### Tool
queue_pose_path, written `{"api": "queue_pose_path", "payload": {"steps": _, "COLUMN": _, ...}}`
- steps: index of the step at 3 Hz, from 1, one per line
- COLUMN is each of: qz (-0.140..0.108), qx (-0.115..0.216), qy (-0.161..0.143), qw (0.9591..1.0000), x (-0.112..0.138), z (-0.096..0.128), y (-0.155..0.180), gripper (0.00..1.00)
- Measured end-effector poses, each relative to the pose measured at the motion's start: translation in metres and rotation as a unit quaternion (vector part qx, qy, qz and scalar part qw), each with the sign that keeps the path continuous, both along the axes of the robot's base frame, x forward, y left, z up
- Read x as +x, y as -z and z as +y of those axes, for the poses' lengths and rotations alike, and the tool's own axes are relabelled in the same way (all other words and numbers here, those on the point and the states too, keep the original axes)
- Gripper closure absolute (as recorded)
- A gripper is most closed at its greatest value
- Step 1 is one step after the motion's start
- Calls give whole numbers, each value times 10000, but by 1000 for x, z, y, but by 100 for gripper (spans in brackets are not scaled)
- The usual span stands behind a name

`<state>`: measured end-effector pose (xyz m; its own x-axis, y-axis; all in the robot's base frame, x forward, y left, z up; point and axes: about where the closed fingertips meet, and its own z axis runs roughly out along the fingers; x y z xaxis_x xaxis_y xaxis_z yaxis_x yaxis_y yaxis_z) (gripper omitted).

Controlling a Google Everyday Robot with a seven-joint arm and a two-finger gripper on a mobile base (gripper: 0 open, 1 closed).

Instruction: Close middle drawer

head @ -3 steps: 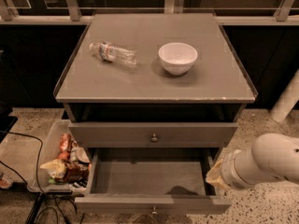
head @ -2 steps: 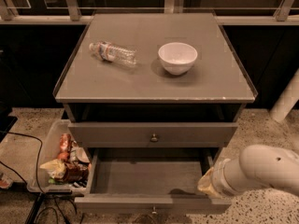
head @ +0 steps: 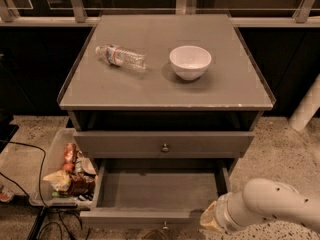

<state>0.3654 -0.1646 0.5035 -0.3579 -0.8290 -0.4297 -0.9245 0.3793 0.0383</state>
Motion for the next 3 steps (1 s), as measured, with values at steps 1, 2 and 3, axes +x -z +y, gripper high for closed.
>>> {"api": "queue_pose_path", "payload": {"steps": 1, "qz": 307, "qx": 231, "qy": 196, "qw": 9991, "x": -12, "z": 4, "y": 30, "gripper": 100}}
{"api": "queue_pose_path", "payload": {"steps": 2, "qz": 509, "qx": 302, "qy": 380, "qw": 9975, "x": -21, "z": 5, "y": 57, "gripper": 100}}
{"api": "queue_pose_path", "payload": {"steps": 3, "qz": 450, "qx": 299, "qy": 475, "qw": 9974, "x": -16, "z": 6, "y": 74, "gripper": 100}}
